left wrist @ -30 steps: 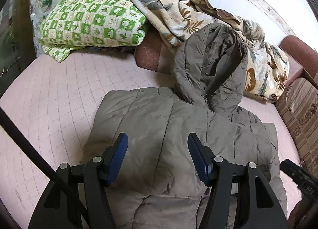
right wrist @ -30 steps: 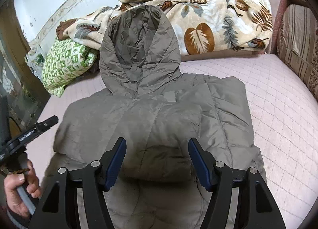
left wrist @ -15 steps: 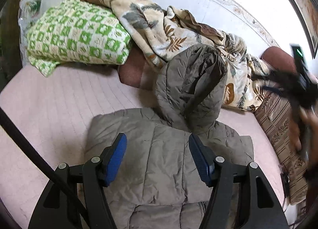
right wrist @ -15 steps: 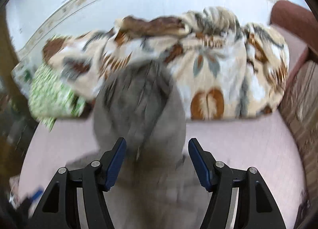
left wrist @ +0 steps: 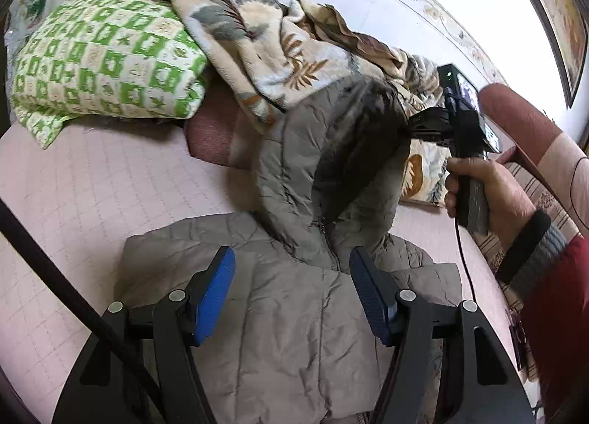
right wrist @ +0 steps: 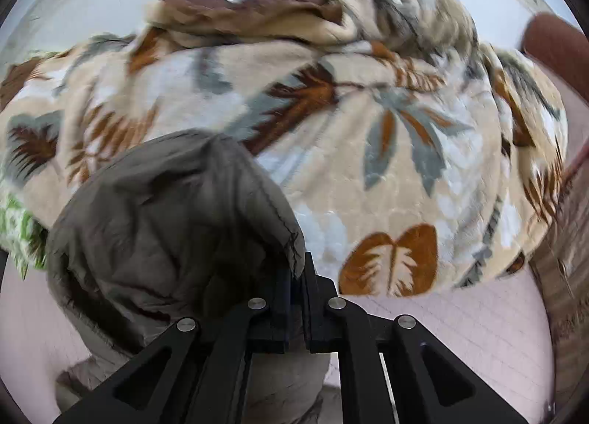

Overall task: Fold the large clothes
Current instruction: 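Grasp the jacket hood with the right gripper, then fold the held hood down onto the jacket back with the right gripper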

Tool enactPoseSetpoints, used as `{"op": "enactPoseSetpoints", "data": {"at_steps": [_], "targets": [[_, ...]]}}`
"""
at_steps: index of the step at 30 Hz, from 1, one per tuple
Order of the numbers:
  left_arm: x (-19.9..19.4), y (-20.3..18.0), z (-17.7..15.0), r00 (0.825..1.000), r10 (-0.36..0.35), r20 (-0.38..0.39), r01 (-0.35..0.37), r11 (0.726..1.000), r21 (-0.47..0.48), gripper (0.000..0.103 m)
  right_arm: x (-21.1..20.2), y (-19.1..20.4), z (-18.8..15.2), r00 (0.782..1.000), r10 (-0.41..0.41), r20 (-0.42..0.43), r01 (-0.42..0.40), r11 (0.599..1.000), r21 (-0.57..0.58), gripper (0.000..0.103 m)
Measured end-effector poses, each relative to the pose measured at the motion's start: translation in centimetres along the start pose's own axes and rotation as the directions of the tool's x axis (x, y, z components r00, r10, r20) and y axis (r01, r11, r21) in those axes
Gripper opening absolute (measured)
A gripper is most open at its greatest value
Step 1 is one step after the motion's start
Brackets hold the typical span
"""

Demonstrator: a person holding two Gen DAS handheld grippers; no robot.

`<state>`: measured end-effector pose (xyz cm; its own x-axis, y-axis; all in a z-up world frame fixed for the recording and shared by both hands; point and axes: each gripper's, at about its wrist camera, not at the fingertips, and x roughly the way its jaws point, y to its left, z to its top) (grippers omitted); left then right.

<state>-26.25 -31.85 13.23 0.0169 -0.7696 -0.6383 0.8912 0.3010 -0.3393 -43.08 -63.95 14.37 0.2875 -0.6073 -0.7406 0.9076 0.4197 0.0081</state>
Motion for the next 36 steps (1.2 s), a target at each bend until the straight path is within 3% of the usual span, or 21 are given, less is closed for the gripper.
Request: {"op": "enactPoseSetpoints", "data": {"at_steps": [9,14,17,20,22,25,28,31,36], "targets": [[-0.1,-0.3,-0.4,0.993,-0.118,0.011,0.118,0.989,-0.085,0.064,-10.7,-0.5,-7.1,0.975,0.17,0.144,-0.164,0.985,-0.053,0.005],[-1.1,-0.8,-0.6,0.976,-0.212,0.042,0.216,0.969,-0.122,0.064,-16.5,-0.5,-12.7,0.956,0.225,0.187,-0.207,0.972,-0.11,0.005],[-1.9,-1.8,-1.1,0.971,-0.233,0.058,0.238,0.966,-0.1,0.063,-19.0,-1.0,-15.6,0.948,0.245,0.202,-0.229,0.968,-0.101,0.005],[-2.2,-2.9,-2.4,0.966,-0.254,0.041,0.256,0.964,-0.067,0.055,-20.5,-2.1,-18.7,0.943,0.267,0.198,-0.259,0.964,-0.066,0.005],[-2.0,-3.5,-3.5,0.968,-0.252,0.012,0.252,0.966,-0.054,0.044,-21.3,-2.6,-20.8,0.94,0.277,0.198,-0.273,0.961,-0.046,0.005],[-1.7,-4.2,-5.3,0.973,-0.225,-0.041,0.225,0.974,-0.017,0.038,-22.1,-3.2,-24.0,0.937,0.289,0.197,-0.294,0.956,-0.006,0.005],[-1.4,-4.1,-6.8,0.979,-0.186,-0.081,0.187,0.982,0.01,0.038,-21.9,-3.7,-26.8,0.948,0.265,0.178,-0.273,0.962,0.023,0.006],[-0.4,-3.7,-8.1,0.979,-0.154,-0.134,0.156,0.988,0.008,0.038,-19.1,-3.7,-29.2,0.977,0.191,0.099,-0.193,0.981,0.009,0.006],[1.4,-3.3,-9.1,0.977,-0.083,-0.196,0.091,0.995,0.035,0.038,-13.8,-4.6,-31.4,0.988,0.142,-0.056,-0.141,0.99,0.022,0.006]]}}
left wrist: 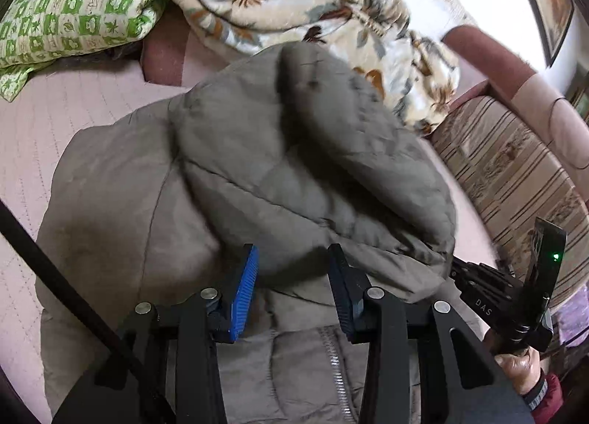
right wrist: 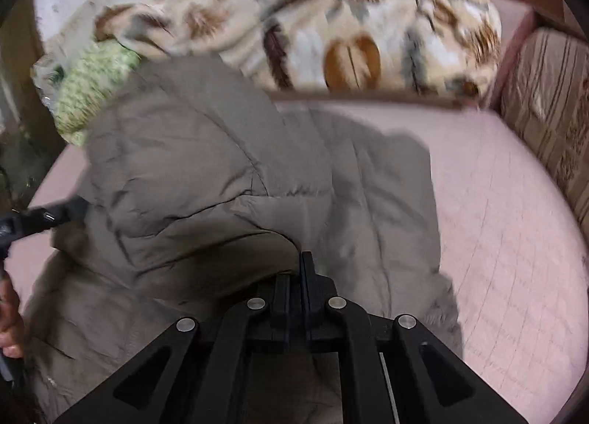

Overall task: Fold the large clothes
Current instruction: 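Fold the held hood down onto the jacket back with the right gripper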

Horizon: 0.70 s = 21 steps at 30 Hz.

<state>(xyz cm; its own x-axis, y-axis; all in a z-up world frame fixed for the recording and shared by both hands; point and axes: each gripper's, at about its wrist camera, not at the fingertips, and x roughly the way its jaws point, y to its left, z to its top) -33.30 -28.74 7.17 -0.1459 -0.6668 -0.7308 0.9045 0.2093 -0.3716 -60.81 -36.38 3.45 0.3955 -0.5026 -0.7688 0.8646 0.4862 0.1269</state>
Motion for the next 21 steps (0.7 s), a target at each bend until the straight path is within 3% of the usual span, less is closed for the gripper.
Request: {"op": "enactPoseSetpoints", "data": {"at_steps": [5,7,9,12,14,15,18,20,21], "targets": [[0.1,2.4,0.4,0.992,-0.122,-0.027,0.116,0.979,-0.17,0.044,0.0,-0.8,0.1,0.999,0.012,-0.046,-0.011,0.999,0.035,0.007],[0.0,2.9,0.4,0.987,-0.156,-0.022,0.149,0.969,-0.199,0.056,-0.4,-0.9,0.0,0.998,0.018,-0.066,-0.016,0.999,0.041,0.007],[0.1,3.9,0.3,0.977,-0.213,-0.01,0.202,0.94,-0.275,0.06,-1.9,-0.6,0.1,0.997,0.062,-0.039,-0.06,0.997,0.047,0.008],[0.7,5.1,0.5,0.969,-0.247,0.006,0.233,0.907,-0.35,0.06,-3.6,0.0,0.2,0.993,0.119,0.026,-0.121,0.991,0.065,0.015],[1.1,6.0,0.6,0.97,-0.244,0.02,0.232,0.892,-0.387,0.06,-4.1,0.1,0.4,0.987,0.147,0.064,-0.152,0.984,0.088,0.036],[1.5,6.4,0.6,0.967,-0.253,0.027,0.242,0.881,-0.407,0.06,-4.0,0.0,0.5,0.983,0.169,0.067,-0.176,0.979,0.105,0.041],[2.1,6.7,0.7,0.96,-0.276,0.054,0.271,0.858,-0.437,0.06,-3.5,-0.5,0.9,0.973,0.216,0.082,-0.227,0.959,0.168,0.044],[2.3,6.4,0.9,0.96,-0.27,0.073,0.275,0.86,-0.43,0.059,-2.9,-1.2,1.1,0.961,0.262,0.09,-0.276,0.934,0.227,0.048],[2.3,6.0,0.9,0.963,-0.256,0.084,0.268,0.866,-0.422,0.045,-2.6,-1.6,1.2,0.957,0.274,0.093,-0.289,0.922,0.258,0.049]]}}
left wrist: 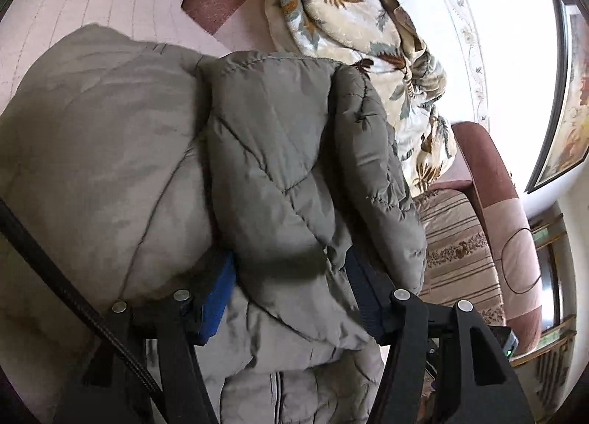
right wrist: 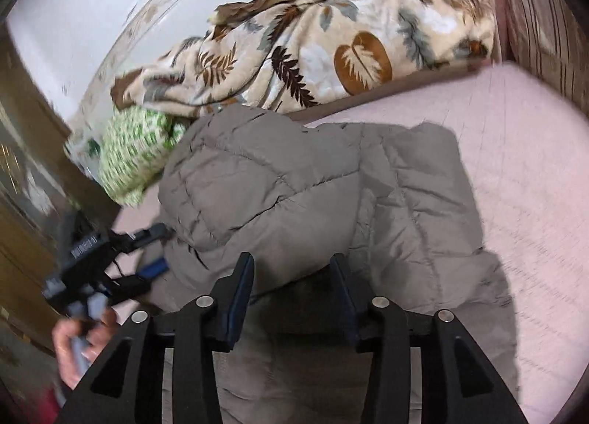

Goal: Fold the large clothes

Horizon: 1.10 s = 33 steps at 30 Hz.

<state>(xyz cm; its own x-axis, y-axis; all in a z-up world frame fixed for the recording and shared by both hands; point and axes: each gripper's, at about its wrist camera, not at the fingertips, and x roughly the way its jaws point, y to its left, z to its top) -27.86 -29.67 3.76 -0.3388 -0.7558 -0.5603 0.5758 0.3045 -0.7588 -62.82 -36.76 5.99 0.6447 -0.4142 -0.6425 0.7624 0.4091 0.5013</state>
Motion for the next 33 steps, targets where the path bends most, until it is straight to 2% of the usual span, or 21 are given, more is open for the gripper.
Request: {"op": "enactPoseSetpoints", "data": {"at_steps": [1,4,6,8,10,12,13,14,16,20,24,26,29,31,32,33], "targets": [[0.2,-0.2,0.0,1.0,0.009,0.001,-0.009,1.0,0.007,0.029,0.1,-0.3,0.2,1.0,0.005,0.002,-0.005,1.0,0.025,0.052],[0.6,-1.3,-0.3,0.998,0.064,0.012,-0.065,0.996,0.067,0.02,0.7,-1.3,0.4,0.998,0.059,-0.004,-0.058,0.993,0.106,0.056],[0.5,-1.9,-0.5,0.996,0.088,0.026,-0.09,0.99,0.107,0.018,1.2,-1.8,0.6,0.995,0.097,0.004,-0.097,0.983,0.158,0.057],[0.3,-2.1,-0.5,0.995,0.085,0.042,-0.089,0.99,0.106,0.018,1.5,-2.3,0.6,0.99,0.137,0.02,-0.138,0.967,0.213,0.062],[0.0,-2.1,-0.4,0.995,0.084,0.048,-0.089,0.99,0.11,0.017,2.3,-2.7,0.8,0.984,0.175,0.021,-0.174,0.949,0.262,0.062],[-0.6,-2.3,-0.3,0.993,0.1,0.064,-0.107,0.987,0.123,0.017,2.9,-2.5,0.8,0.978,0.208,0.024,-0.207,0.941,0.266,0.031],[-0.9,-2.3,-0.4,0.992,0.107,0.071,-0.115,0.985,0.13,0.017,3.0,-2.0,0.9,0.983,0.184,0.014,-0.182,0.953,0.244,0.014],[-1.3,-2.4,-0.4,0.991,0.112,0.078,-0.122,0.983,0.135,0.017,3.0,-1.4,0.9,0.986,0.167,-0.002,-0.162,0.96,0.228,0.013],[-2.5,-2.8,-0.7,0.988,0.123,0.097,-0.137,0.979,0.15,0.016,2.3,-0.6,0.9,0.983,0.186,-0.006,-0.181,0.961,0.207,0.012],[-4.5,-3.1,-1.8,0.981,0.162,0.107,-0.177,0.971,0.162,0.017,1.2,0.6,0.3,0.985,0.171,-0.033,-0.164,0.973,0.163,0.012],[-3.1,-2.3,-2.7,0.967,0.244,0.074,-0.253,0.95,0.181,0.018,2.8,0.1,-0.9,0.991,0.076,-0.108,-0.062,0.989,0.133,0.014],[-2.2,-1.6,-2.8,0.951,0.305,0.06,-0.311,0.934,0.174,0.022,4.3,-0.2,-1.3,0.987,0.035,-0.158,-0.016,0.993,0.118,0.023],[-3.0,-1.8,-2.3,0.953,0.293,0.079,-0.302,0.941,0.151,0.023,4.1,-0.5,-1.2,0.98,0.035,-0.194,-0.008,0.99,0.14,0.029],[-5.0,-3.3,-1.9,0.925,0.332,0.186,-0.365,0.913,0.184,0.025,2.2,0.0,-0.5,0.986,0.011,-0.164,0.009,0.993,0.117,0.03],[-6.3,-4.1,-1.8,0.901,0.347,0.261,-0.402,0.894,0.199,0.027,1.0,0.5,-0.2,0.991,-0.03,-0.128,0.042,0.995,0.093,0.03],[-7.1,-4.8,-1.7,0.885,0.346,0.311,-0.419,0.883,0.21,0.031,-0.7,1.2,0.3,0.996,-0.07,-0.059,0.074,0.996,0.057,0.03]]}}
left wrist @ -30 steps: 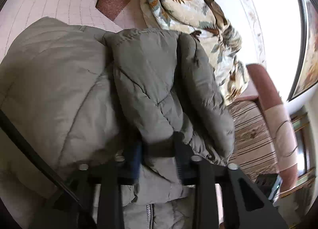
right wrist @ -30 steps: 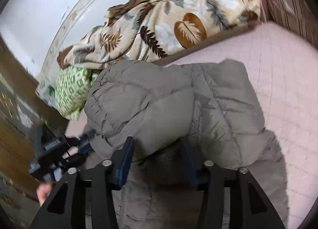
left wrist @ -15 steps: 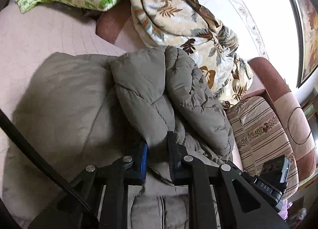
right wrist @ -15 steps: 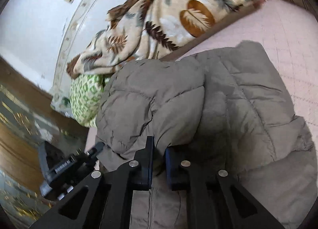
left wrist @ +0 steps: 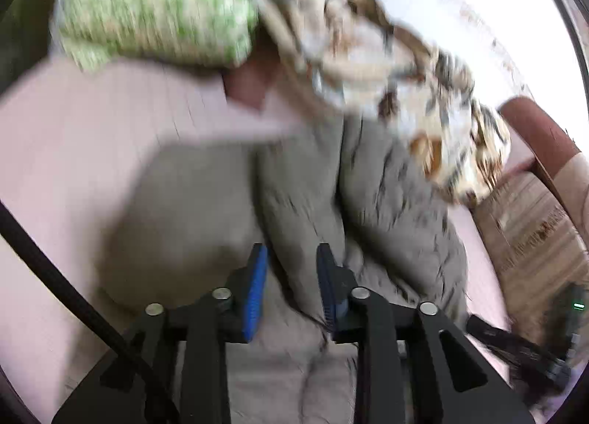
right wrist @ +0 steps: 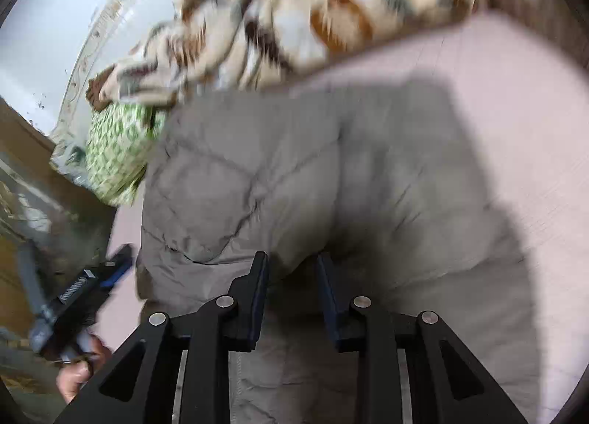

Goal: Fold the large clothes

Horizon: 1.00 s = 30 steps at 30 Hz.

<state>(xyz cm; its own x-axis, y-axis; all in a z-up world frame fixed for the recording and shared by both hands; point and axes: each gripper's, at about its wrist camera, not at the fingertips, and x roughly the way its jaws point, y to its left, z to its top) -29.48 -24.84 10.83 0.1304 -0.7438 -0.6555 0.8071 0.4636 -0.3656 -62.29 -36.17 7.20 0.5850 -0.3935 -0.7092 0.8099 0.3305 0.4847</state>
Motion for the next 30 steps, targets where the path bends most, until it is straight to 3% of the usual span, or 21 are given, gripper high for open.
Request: {"op": "enactPoseSetpoints", "data": {"at_steps": [3,6,12,14,18,21,26,30], "targets": [[-0.7,-1.5,0.5,0.998,-0.015,0.061,0.011,0.997,0.072,0.034,-2.1,2.1,0.4,0.988,-0.008,0.152,0.023,0.995,-0.101,0.033],[0.6,-3.4,0.0,0.999,-0.044,0.031,0.039,0.988,0.149,0.035,-0.6,3.8,0.5,0.981,0.06,0.185,-0.025,0.982,-0.185,0.038],[6.0,-4.4,-2.3,0.993,0.024,-0.116,0.004,0.971,0.24,0.035,5.8,3.7,-0.2,0.998,-0.046,0.052,0.056,0.974,-0.218,0.038],[7.0,-4.5,-2.9,0.989,0.053,-0.141,-0.014,0.964,0.266,0.035,7.0,3.3,-0.7,0.998,-0.064,-0.009,0.06,0.971,-0.231,0.038],[7.8,-5.3,-3.8,0.986,0.098,-0.138,-0.048,0.944,0.326,0.036,7.8,3.0,-1.0,0.996,-0.088,-0.025,0.079,0.965,-0.25,0.038],[6.3,-5.3,-3.7,0.991,0.078,-0.11,-0.039,0.946,0.321,0.035,7.0,3.4,-0.8,0.998,-0.07,-0.008,0.066,0.964,-0.258,0.038],[0.4,-4.9,-3.6,0.998,0.037,-0.046,-0.021,0.952,0.304,0.036,2.4,5.2,-1.6,0.998,-0.027,0.053,0.041,0.952,-0.304,0.038],[-4.4,-2.7,-7.0,0.999,0.004,-0.044,0.007,0.971,0.24,0.038,-1.5,5.5,-4.2,0.996,-0.002,0.086,0.03,0.946,-0.323,0.038]]}}
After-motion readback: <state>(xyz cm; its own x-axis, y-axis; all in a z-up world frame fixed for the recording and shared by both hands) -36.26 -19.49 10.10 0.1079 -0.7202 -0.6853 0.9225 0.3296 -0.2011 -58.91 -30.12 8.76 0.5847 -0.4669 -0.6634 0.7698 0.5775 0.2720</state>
